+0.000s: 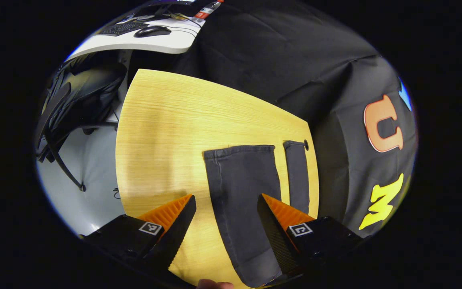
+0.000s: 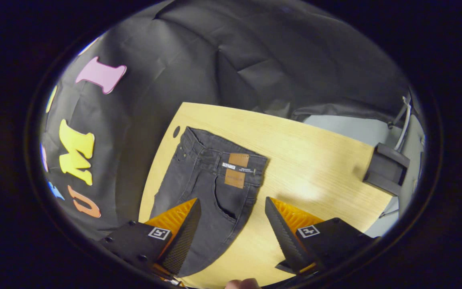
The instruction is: Grasp the waist and the cuffs of the jeans and fold them to make the two legs overlap; first hold the waist and fold one-third of the jeans toward the cuffs, then hold the cuffs and fold the remaining one-third in the same direction to finish folding.
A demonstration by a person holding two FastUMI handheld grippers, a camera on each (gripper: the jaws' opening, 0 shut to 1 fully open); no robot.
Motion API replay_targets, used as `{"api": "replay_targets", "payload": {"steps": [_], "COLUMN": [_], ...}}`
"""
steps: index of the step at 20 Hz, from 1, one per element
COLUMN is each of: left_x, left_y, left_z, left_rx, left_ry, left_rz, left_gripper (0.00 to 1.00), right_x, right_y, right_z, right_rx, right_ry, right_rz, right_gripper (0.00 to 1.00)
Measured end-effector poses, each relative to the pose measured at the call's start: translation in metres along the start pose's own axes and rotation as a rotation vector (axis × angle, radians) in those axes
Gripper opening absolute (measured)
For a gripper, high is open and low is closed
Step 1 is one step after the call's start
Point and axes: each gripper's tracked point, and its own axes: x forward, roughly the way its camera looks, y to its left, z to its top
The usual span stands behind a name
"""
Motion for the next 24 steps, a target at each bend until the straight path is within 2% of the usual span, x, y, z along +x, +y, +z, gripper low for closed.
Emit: {"api": "replay_targets", "payload": {"steps": [1,2,4,5,6,8,9,10,11,12,13,15,16,17,18,19,20,22,23,24], "left_x": [0.004,0.008,0.014,0.019,0.023,0.029,0.032,0.035,0.037,0.040,0.042,0.046,0.048,0.049,0.052,0.053,0.056,0.062,0.064,0.066], "left_y": [0.002,0.005,0.000,-0.003,-0.007,-0.017,-0.020,-0.024,-0.027,-0.029,-0.033,-0.038,-0.041,-0.044,-0.046,-0.047,-0.046,-0.044,-0.044,-0.041], "left_z": [0.001,0.002,0.006,0.008,0.010,0.013,0.014,0.015,0.015,0.016,0.017,0.016,0.016,0.017,0.016,0.017,0.017,0.015,0.015,0.015], "left_rx": [-0.004,-0.011,-0.014,-0.005,0.001,0.000,0.000,0.003,0.004,0.006,0.007,0.008,0.006,0.006,0.003,0.003,0.006,0.015,0.018,0.019], "left_ry": [0.011,0.022,0.033,0.036,0.040,0.044,0.046,0.049,0.052,0.053,0.056,0.063,0.069,0.071,0.079,0.083,0.092,0.102,0.107,0.113], "left_rz": [0.016,0.033,0.023,0.019,0.011,-0.002,-0.002,-0.006,-0.007,-0.013,-0.017,-0.020,-0.022,-0.017,-0.009,0.005,0.027,0.059,0.066,0.083], "left_gripper": [0.99,0.99,0.99,0.96,1.00,1.00,0.96,1.00,0.96,0.96,1.00,0.96,1.00,0.96,0.95,0.94,0.92,0.79,0.65,0.60], "right_x": [0.004,0.004,0.006,0.008,0.012,0.022,0.024,0.027,0.031,0.036,0.039,0.039,0.040,0.045,0.047,0.047,0.047,0.043,0.041,0.042], "right_y": [-0.002,-0.003,-0.009,-0.011,-0.013,-0.012,-0.009,-0.006,-0.002,0.003,0.006,0.005,0.006,0.005,0.002,-0.004,-0.010,-0.021,-0.022,-0.019], "right_z": [0.000,0.002,0.010,0.013,0.014,0.014,0.016,0.020,0.020,0.021,0.023,0.027,0.029,0.030,0.031,0.031,0.031,0.035,0.037,0.036], "right_rx": [0.006,0.015,0.053,0.075,0.091,0.109,0.112,0.109,0.105,0.100,0.097,0.098,0.096,0.093,0.096,0.103,0.110,0.142,0.174,0.194], "right_ry": [0.004,0.001,-0.006,-0.007,-0.004,0.005,0.001,0.000,-0.002,0.003,0.000,-0.004,-0.001,0.007,0.018,0.027,0.033,0.040,0.039,0.039], "right_rz": [-0.009,-0.011,-0.028,-0.034,-0.040,-0.045,-0.041,-0.041,-0.038,-0.038,-0.042,-0.057,-0.067,-0.089,-0.120,-0.160,-0.198,-0.255,-0.258,-0.249], "right_gripper": [0.99,0.94,0.94,0.99,0.99,0.99,0.99,0.94,0.98,0.98,0.94,0.94,0.94,0.94,0.98,0.94,0.85,0.57,0.43,0.41]}}
